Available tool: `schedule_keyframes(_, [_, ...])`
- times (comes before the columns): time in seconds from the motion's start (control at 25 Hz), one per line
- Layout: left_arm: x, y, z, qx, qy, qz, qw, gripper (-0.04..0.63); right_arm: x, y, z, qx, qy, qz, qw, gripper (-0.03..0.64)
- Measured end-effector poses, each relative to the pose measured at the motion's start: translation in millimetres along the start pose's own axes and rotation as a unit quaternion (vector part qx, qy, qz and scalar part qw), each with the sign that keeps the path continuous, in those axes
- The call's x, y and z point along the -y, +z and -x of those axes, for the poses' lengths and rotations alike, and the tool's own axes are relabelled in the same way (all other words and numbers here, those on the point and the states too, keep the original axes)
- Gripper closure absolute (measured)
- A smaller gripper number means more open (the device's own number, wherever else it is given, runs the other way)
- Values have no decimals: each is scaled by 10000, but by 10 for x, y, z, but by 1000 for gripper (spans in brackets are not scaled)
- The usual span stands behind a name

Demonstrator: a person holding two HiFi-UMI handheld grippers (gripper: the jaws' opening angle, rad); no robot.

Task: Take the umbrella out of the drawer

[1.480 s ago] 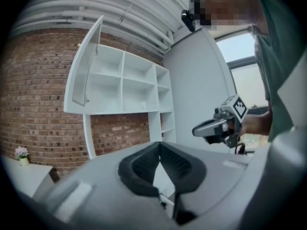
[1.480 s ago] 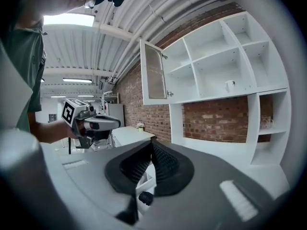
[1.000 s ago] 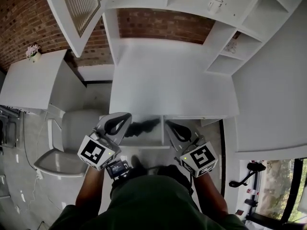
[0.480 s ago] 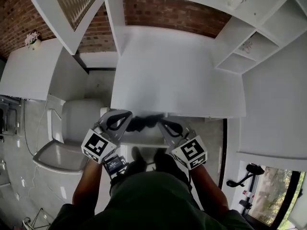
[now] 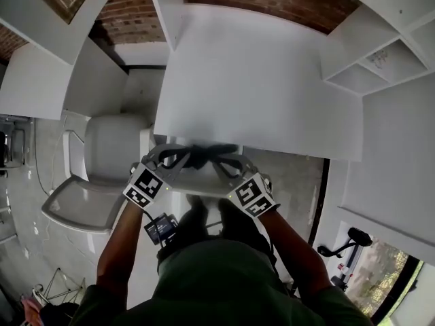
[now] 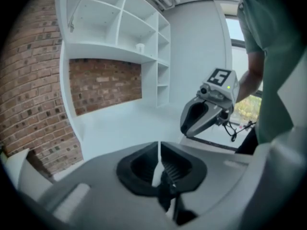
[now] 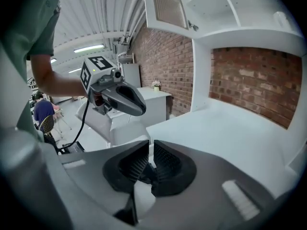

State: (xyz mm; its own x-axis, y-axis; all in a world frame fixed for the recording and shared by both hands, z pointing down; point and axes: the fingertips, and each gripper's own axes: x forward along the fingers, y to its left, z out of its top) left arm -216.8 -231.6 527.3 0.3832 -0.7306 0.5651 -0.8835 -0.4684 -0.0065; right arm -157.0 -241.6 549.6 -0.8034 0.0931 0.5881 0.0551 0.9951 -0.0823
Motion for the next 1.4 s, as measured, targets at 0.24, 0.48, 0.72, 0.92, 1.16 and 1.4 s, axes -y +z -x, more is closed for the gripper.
schedule_keyframes(0.24, [76, -762, -538, -872, -637, -168, 9940, 552, 99, -616, -594, -635, 249, 251, 9974, 552])
schedule_keyframes(0.48, [135, -1424, -1013, -1579, -991, -288, 9820, 508, 157, -1229, -1067, -1241, 424, 505, 9901, 503])
schedule_keyframes(0.72, [178, -2090, -1365, -2166, -1286, -471, 9666, 455, 144, -1810, -1551, -1870, 531, 774, 9779, 443])
schedule_keyframes(0.92, [233, -2554, -1557, -2591, -1454, -656, 9526, 385, 116, -2238, -1905, -2338, 619, 1171, 9632, 382])
schedule_keyframes(1.16, [253, -2967, -1678, -2932, -1531, -669, 9413, 314, 83, -2612, -2212, -2868, 619, 1452, 9449, 325])
schedule_keyframes(1.4, [279, -3227, -1837, -3143, -1565, -612, 9343, 251, 193, -2791, -2391, -3060, 586, 1651, 9358, 308])
